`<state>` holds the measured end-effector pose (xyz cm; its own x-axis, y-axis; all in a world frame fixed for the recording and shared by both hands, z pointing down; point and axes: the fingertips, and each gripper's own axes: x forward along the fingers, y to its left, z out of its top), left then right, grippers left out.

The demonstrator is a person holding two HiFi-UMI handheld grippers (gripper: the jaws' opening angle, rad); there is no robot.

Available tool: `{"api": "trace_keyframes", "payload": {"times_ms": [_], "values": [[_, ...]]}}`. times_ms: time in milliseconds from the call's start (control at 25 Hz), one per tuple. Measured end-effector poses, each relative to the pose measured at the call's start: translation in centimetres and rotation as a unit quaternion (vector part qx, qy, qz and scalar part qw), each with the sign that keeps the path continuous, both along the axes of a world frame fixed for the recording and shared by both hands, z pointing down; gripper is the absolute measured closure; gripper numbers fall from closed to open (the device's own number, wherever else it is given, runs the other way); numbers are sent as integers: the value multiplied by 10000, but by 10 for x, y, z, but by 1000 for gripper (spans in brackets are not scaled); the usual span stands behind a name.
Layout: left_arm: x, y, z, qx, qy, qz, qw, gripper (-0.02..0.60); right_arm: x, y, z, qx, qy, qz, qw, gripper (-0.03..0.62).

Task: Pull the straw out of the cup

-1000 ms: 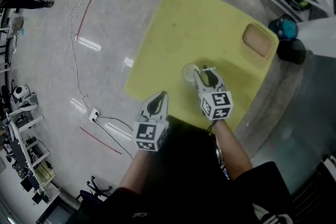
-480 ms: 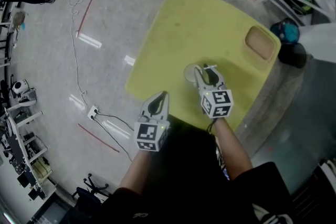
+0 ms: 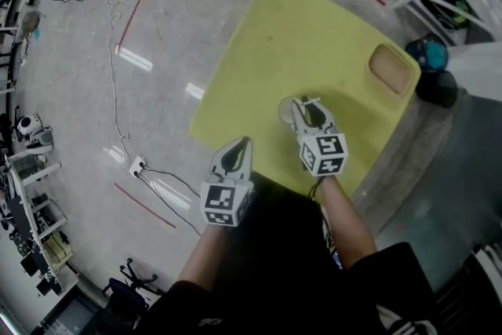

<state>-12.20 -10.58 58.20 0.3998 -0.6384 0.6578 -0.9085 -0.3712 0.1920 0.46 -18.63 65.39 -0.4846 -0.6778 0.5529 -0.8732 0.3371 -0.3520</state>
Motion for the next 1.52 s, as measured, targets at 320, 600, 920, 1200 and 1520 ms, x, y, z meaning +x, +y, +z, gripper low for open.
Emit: {"api": "trace_keyframes", "payload": {"times_ms": [320, 600, 920, 1200, 1520], "values": [[-2, 2, -2, 44, 31, -69, 10000, 537, 1, 0, 0, -1, 184, -23, 9998, 525], [-8, 7, -7, 106, 45, -125, 9999, 537, -5, 4, -5, 56, 216, -67, 9997, 556], [-12, 15, -15, 187, 77, -129, 9997, 537, -11, 13, -14, 127, 267, -102, 9995, 556], [-9, 22, -20, 255, 114, -76, 9996, 537, -8, 19, -23, 222, 300, -67, 9993, 556], [-1, 26, -27, 349, 149, 33, 9993, 537, -3, 23, -40, 382, 295, 23, 9988, 556]]}}
